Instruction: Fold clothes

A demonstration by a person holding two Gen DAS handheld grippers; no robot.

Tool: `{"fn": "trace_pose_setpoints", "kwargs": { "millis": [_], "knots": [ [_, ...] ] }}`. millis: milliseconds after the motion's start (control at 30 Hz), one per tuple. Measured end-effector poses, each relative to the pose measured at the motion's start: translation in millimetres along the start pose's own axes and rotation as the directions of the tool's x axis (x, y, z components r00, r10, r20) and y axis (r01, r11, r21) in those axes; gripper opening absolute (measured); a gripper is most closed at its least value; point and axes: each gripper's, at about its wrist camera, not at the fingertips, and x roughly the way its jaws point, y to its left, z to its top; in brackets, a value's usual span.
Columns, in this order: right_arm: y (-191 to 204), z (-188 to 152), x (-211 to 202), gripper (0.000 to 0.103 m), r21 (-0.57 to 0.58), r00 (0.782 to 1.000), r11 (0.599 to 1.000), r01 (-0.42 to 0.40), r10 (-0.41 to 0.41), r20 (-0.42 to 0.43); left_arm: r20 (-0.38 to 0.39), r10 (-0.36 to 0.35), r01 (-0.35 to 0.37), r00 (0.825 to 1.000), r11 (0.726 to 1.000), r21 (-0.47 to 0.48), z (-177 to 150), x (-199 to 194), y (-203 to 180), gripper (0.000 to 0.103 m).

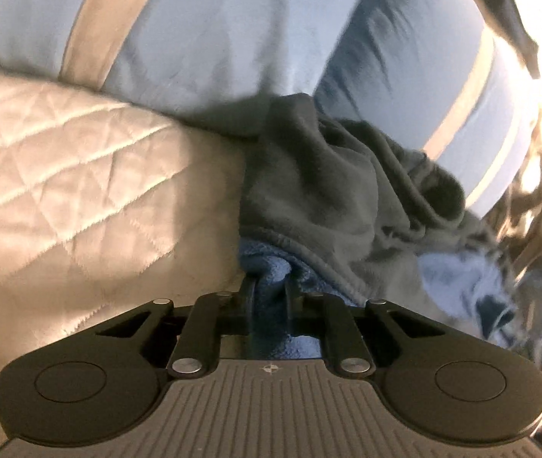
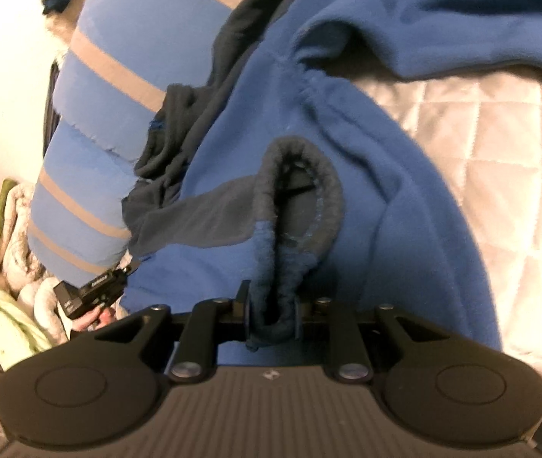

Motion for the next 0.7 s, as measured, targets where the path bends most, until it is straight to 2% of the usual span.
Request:
{"fn": "trace_pose_setpoints", "kwargs": {
  "millis": [33,67,167,233,267,367,433,467,500,533,600,700],
  "knots": [
    [-2,0,1,0.021,0.012,1.0,1.0,0.002,-0.002,-0.002,-0.005,-0.027,0.027,1.0,0.999,-0.032,1,1,5,0.014],
    [-4,1,1,0.021,0.029,1.0,1.0,0.002,-0.001,-0.005,-0.012,-0.045,0.045,0.999,0.997,-0.06,3,0,10,0.021],
    [-7,2,-1,0.021,0.046,1.0,0.999,-0.004,0.004,0.0,-0.023,0.016,-0.017,1.0,0.998,-0.067,4,-12,5,0.045],
    [-9,2,-2,0.021,0.055,1.0,0.998,-0.008,0.007,0.003,-0.048,0.043,-0.044,0.998,0.999,-0.018,1,-21,-4,0.055],
    [-9,2,-2,0.021,0.056,1.0,0.998,-0.01,0.009,0.006,-0.066,0.05,-0.049,0.997,0.999,0.009,-2,-24,-9,0.056],
    [-9,1,-3,0.021,0.059,1.0,0.998,-0.015,0.014,0.01,-0.133,0.038,-0.033,0.99,0.999,0.04,-15,-24,-16,0.056],
    [-10,0,-3,0.021,0.062,1.0,0.998,-0.02,0.019,0.011,-0.15,0.029,-0.022,0.988,0.999,0.047,-24,-21,-18,0.054],
    [-11,1,-4,0.021,0.066,1.0,0.998,-0.021,0.02,0.011,-0.142,0.022,-0.015,0.99,0.999,0.047,-28,-21,-19,0.035],
    [-11,1,-4,0.021,0.071,1.0,0.997,-0.023,0.022,0.012,-0.142,0.019,-0.014,0.99,0.999,0.033,-30,-19,-17,0.022],
    [-11,1,-4,0.021,0.075,1.0,0.997,-0.026,0.025,0.012,-0.14,0.016,-0.016,0.99,1.0,-0.005,-32,-19,-11,0.018],
    [-12,1,-4,0.021,0.084,1.0,0.996,-0.029,0.028,0.015,-0.12,-0.012,0.003,0.993,0.997,-0.077,-36,-19,4,0.017],
    [-12,0,-3,0.021,0.096,1.0,0.995,-0.003,0.001,0.019,-0.107,-0.031,0.017,0.994,0.991,-0.136,-39,-16,15,0.017]
  ]
}}
